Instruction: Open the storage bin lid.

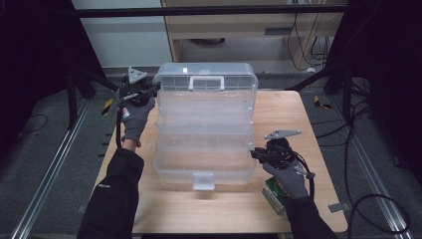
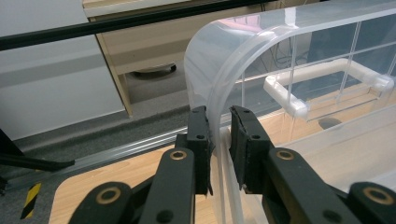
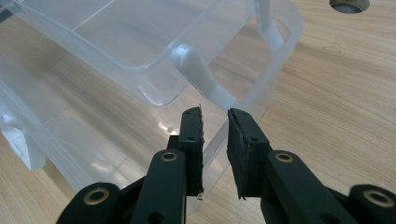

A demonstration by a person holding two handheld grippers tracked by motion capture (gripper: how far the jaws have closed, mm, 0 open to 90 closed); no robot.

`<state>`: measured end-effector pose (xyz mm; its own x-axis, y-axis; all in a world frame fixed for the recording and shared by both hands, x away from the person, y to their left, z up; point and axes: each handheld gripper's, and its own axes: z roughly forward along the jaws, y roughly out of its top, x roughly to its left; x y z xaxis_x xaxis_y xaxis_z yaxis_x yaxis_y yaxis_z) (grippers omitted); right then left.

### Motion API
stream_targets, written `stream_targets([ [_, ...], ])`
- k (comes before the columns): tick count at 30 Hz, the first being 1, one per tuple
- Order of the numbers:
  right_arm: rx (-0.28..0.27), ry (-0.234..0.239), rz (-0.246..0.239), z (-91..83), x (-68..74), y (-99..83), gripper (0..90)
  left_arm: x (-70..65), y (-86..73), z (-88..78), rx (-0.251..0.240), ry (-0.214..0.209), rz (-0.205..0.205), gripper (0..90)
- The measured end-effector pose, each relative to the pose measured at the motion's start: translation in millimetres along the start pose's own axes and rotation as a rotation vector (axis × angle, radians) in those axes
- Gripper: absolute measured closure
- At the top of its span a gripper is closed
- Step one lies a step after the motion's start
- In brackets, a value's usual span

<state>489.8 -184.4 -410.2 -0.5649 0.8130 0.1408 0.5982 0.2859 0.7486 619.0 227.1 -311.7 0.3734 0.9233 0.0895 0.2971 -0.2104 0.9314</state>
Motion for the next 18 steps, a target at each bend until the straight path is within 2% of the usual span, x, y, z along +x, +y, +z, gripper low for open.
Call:
stream_targets([
  [18, 0.001, 0.003, -0.002, 0.1, -0.6, 0.2, 75.8, 6.3, 4.3, 27.7, 0.028, 0.011, -0.028, 77.2],
])
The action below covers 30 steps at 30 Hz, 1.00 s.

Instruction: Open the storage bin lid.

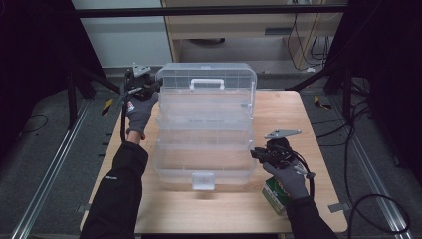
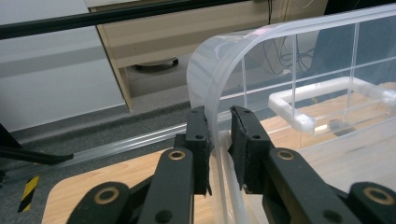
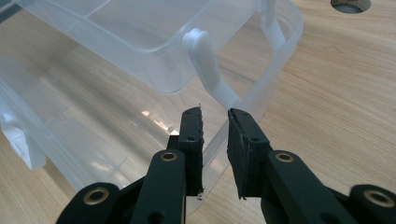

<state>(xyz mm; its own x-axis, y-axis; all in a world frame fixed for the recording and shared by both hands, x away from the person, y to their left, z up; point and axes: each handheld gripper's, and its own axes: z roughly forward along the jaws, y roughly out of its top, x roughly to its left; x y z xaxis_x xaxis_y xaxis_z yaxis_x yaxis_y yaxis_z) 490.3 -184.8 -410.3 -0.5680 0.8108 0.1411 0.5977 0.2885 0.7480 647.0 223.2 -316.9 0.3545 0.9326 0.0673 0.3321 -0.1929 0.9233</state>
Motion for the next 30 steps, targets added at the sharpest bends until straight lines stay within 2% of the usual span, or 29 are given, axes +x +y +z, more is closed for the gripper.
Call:
stream_targets([
  [10, -0.001, -0.001, 0.0, 0.1, 0.2, 0.0, 75.8, 2.8, 1.8, 15.6, 0.023, 0.008, -0.009, 76.7],
  [15, -0.002, -0.002, -0.007, -0.1, -0.6, -0.1, 75.9, 4.5, 1.2, 25.3, 0.046, 0.021, 0.0, 75.8],
  [19, 0.0, -0.004, -0.003, -0.1, -1.6, -0.2, 75.9, 8.1, -2.9, 33.3, 0.058, 0.021, -0.03, 75.7],
  [23, 0.001, -0.016, -0.001, -0.5, -2.1, -0.3, 76.4, 10.6, -7.2, 41.2, 0.078, 0.029, -0.034, 75.2],
  [28, 0.0, -0.016, -0.006, -0.6, -2.3, -0.5, 76.6, 13.3, -9.5, 49.5, 0.092, 0.024, -0.063, 75.5],
  [30, 0.0, -0.019, -0.009, -0.6, -2.0, -0.5, 76.7, 12.8, -7.1, 51.0, 0.109, 0.027, -0.049, 75.4],
])
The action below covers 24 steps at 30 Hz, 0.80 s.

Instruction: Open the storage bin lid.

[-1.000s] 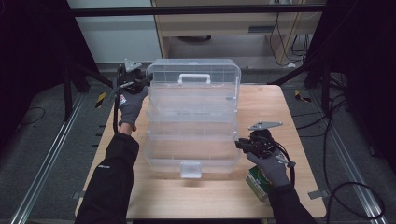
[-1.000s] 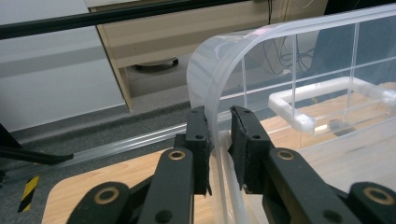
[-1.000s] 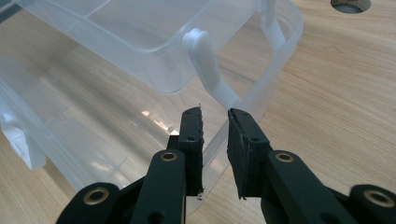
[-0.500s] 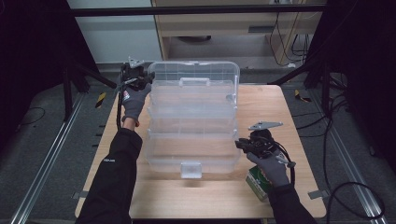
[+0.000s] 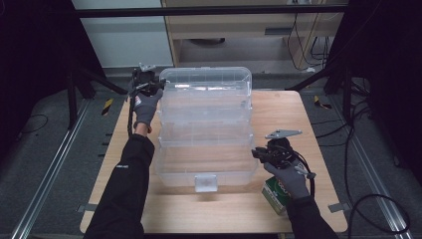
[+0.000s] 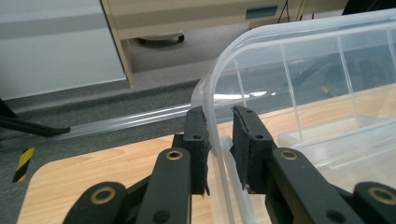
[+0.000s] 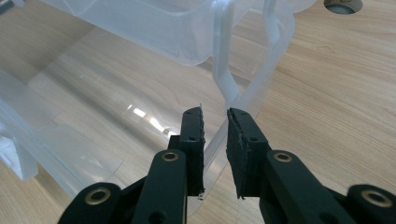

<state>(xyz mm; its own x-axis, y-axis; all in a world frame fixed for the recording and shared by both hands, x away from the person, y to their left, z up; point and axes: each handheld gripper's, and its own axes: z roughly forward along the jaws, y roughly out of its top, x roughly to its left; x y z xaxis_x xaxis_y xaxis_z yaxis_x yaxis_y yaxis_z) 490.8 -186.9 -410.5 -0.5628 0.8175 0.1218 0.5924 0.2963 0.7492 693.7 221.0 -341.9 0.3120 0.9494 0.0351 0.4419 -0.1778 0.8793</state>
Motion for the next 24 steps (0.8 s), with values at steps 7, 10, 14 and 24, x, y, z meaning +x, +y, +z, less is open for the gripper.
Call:
stream_targets([
  [7, 0.008, 0.001, -0.01, -0.9, 3.3, 0.1, 76.7, -0.2, 2.3, 3.8, 0.012, -0.001, 0.003, 75.3],
  [10, 0.008, 0.003, -0.007, -1.0, 3.0, 0.0, 76.7, 0.6, 2.0, 4.5, 0.01, -0.005, -0.006, 75.3],
  [14, 0.008, -0.002, -0.011, -0.9, 3.9, 0.1, 76.7, 3.2, 2.3, 2.8, 0.005, 0.006, 0.0, 73.0],
  [24, 0.01, -0.021, -0.02, -1.3, 7.9, 2.2, 79.4, 18.1, -8.3, -27.6, -0.012, -0.018, -0.003, 64.8],
])
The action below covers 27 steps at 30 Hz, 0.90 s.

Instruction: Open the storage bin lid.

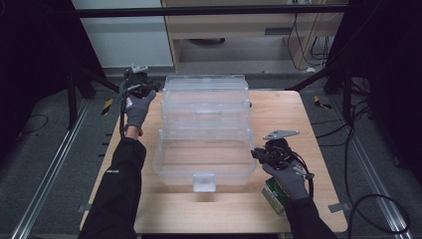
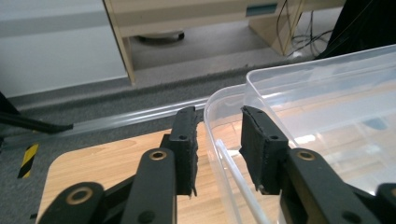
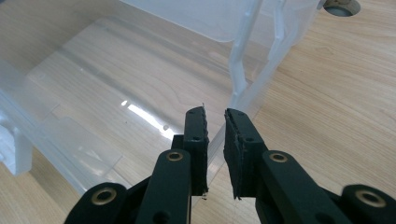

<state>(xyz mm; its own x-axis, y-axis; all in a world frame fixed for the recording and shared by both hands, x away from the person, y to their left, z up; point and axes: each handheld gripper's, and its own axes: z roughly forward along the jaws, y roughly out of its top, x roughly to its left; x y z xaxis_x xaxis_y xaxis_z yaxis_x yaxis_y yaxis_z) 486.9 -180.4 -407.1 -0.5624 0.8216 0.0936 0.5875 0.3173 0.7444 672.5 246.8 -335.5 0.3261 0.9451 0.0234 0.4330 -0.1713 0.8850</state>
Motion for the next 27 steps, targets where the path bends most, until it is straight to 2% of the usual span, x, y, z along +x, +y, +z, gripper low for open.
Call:
stream_targets([
  [4, 0.0, 0.001, 0.004, -0.1, -0.2, -0.3, 79.3, 2.0, -7.0, -28.7, -0.036, -0.028, 0.016, 60.7],
  [10, -0.009, 0.015, 0.015, 0.1, -2.4, -1.0, 78.9, 1.3, -22.7, -80.3, -0.076, -0.089, 0.045, 55.5],
  [14, -0.01, 0.017, 0.019, 0.3, -2.9, -1.2, 78.6, -0.8, -38.6, -106.7, -0.089, -0.106, 0.06, 52.9],
  [16, -0.008, 0.014, 0.017, 0.3, -2.6, -1.0, 78.6, -4.0, -50.7, -119.3, -0.099, -0.139, 0.053, 52.3],
  [20, -0.009, 0.011, 0.015, 0.5, -2.3, -1.1, 78.5, -11.4, -75.3, -133.8, -0.081, -0.164, 0.074, 50.5],
  [23, -0.008, 0.011, 0.018, 0.5, -2.3, -1.1, 78.3, -15.8, -92.9, -140.3, -0.065, -0.17, 0.073, 49.4],
  [25, -0.008, 0.011, 0.018, 0.5, -2.4, -1.3, 78.1, -19.1, -105.6, -143.3, -0.045, -0.192, 0.059, 49.2],
  [27, -0.01, 0.009, 0.014, 1.1, -2.4, -1.3, 77.6, -24.0, -117.9, -145.3, -0.025, -0.189, 0.065, 52.1],
])
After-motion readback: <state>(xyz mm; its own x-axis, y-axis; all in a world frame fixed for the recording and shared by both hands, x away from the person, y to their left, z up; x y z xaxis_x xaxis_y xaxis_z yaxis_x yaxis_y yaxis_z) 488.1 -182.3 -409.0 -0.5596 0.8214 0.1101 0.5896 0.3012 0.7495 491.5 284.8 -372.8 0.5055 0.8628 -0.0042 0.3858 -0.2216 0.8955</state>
